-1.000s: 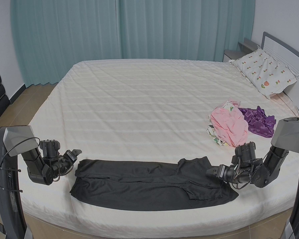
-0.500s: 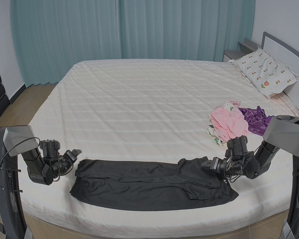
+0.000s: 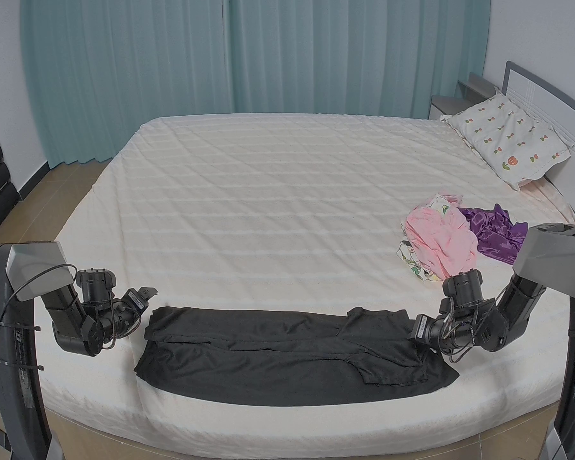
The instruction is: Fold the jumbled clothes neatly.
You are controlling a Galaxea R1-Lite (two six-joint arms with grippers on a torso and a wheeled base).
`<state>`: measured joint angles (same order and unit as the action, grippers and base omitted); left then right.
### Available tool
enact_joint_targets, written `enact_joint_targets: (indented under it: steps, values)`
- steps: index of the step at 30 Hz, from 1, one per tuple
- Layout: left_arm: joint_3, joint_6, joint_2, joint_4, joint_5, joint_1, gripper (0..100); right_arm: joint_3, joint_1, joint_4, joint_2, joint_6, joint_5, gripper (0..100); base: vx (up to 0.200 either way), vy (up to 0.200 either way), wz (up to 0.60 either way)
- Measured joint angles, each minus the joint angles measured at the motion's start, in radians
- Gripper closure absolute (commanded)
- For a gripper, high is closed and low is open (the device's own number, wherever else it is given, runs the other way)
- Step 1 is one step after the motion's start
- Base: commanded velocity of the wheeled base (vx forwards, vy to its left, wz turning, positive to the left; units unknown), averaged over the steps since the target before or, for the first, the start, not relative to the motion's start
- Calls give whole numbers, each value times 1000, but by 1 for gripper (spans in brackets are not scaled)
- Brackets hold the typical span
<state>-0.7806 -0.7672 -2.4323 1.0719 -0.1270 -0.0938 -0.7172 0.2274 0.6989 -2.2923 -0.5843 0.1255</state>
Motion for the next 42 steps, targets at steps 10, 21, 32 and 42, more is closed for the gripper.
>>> enact_joint_targets:
  steps: [10,21,32,42]
  values:
    - [0,5,0,0,1,1,0,48,12,2,25,4,-14,0,0,0,0]
    - [1,5,25,1,-11,24,0,56,-64,2,90,0,-11,0,0,0,0]
    - [53,119,40,-11,-48,60,0,62,-124,1,95,1,-11,0,0,0,0]
    - [189,164,179,-166,-36,63,0,117,-124,9,100,-15,-10,0,0,0,0]
